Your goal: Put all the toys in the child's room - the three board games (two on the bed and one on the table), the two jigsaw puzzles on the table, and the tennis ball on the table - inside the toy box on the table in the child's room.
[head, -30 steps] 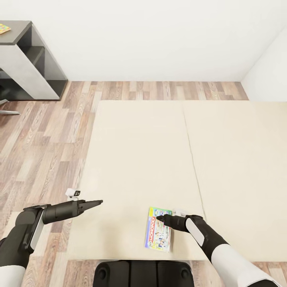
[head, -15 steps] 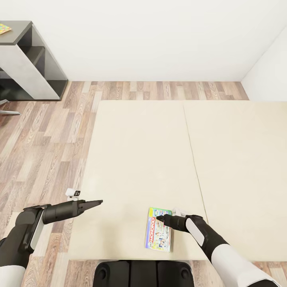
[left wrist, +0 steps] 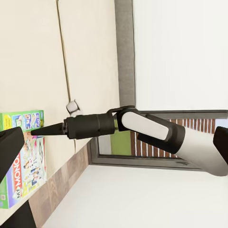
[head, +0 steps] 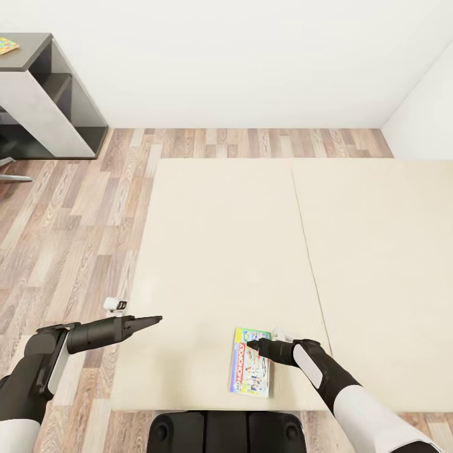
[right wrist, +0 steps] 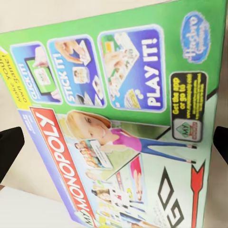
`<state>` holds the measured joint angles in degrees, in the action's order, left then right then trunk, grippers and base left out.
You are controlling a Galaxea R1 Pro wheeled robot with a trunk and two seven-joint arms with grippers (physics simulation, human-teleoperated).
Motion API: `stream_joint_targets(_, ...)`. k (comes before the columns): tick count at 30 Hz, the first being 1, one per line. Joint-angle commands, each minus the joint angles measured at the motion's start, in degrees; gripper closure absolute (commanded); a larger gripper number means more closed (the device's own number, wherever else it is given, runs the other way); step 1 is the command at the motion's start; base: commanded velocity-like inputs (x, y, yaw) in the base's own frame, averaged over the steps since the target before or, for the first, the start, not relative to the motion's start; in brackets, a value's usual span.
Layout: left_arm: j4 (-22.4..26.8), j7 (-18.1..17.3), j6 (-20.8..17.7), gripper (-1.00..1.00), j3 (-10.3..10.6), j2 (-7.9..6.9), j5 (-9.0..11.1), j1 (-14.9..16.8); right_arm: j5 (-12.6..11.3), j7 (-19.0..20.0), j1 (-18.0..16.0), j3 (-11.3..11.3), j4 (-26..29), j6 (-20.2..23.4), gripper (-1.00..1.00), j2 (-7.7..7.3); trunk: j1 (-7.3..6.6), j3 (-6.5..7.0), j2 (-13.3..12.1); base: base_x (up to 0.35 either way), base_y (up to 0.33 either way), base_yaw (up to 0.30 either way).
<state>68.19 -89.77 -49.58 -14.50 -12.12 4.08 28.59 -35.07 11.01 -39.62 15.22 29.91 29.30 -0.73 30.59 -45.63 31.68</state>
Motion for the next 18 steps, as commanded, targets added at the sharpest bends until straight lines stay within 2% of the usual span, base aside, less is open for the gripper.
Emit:
stream_joint_targets(1,0.01,-0.23,-0.61,-1.00,0.00,-0.01,-0.04,0.00,-0.04,0.07,-0.02,0.25,0.06,0.14,-1.00,-0.06,0.02,-0.05,0.06,0.000,0.007,0.000)
stream_joint_targets(18,0.03,-0.23,-0.68,-1.00,0.00,-0.01,-0.04,0.00,-0.01,0.01,-0.02,0.25,0.06,0.13,-1.00,-0.06,0.02,-0.05,0.06,0.000,0.052,0.000)
